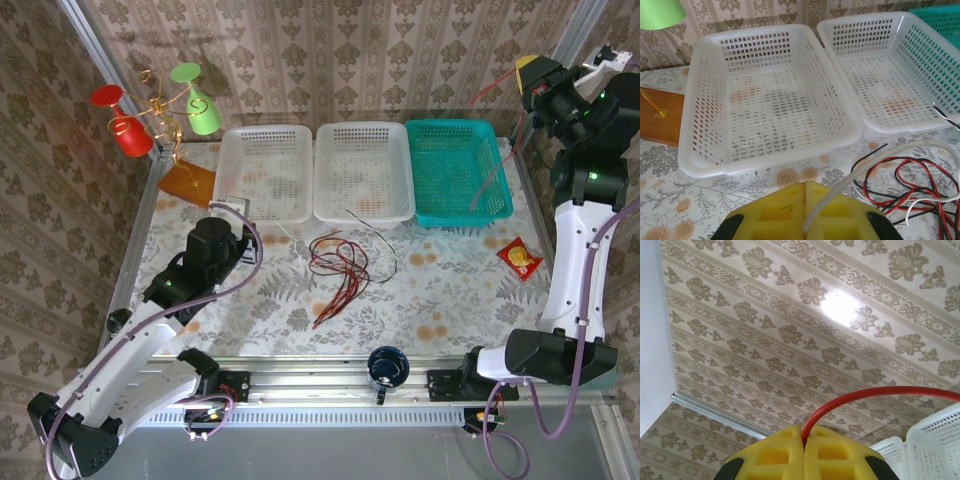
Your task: Untangle the cables
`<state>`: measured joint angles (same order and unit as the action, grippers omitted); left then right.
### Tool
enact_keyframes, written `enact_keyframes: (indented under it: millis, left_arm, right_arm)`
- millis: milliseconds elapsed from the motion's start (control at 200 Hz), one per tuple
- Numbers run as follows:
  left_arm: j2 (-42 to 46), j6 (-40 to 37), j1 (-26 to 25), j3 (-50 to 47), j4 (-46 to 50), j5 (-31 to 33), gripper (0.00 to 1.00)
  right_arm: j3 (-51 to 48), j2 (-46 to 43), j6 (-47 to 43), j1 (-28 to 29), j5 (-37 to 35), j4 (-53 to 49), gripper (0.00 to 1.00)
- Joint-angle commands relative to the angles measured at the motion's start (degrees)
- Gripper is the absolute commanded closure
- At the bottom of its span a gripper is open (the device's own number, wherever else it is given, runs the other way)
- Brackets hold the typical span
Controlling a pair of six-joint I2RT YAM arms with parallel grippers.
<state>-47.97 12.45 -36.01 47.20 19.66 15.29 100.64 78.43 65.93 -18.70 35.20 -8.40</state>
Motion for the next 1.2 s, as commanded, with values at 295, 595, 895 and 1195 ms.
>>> enact_keyframes:
  millis: [295, 595, 895, 1195]
  left_arm:
    - [-2.7, 2.1, -1.8, -0.6, -1.9, 0.8, 1.00]
    - [-3.1, 2.2, -2.6, 0.4, -0.6, 0.8, 1.00]
    - [-3.5, 2.6, -3.9, 1.5, 0.8, 2.1, 1.00]
    - [-5.8, 2.9, -4.3, 7.7, 7.8, 7.2, 1.00]
  right_arm:
    - [-6.9, 7.1, -5.1, 2.6, 0.4, 8.7, 1.00]
    - [-14.1, 19.0, -13.9, 4.1, -5.9, 0.8, 1.00]
    - [-12.7, 34.4, -18.4, 6.0, -12.8, -17.3, 1.00]
    - [-8.9, 40.0, -27.6, 12.5, -28.6, -27.4, 1.00]
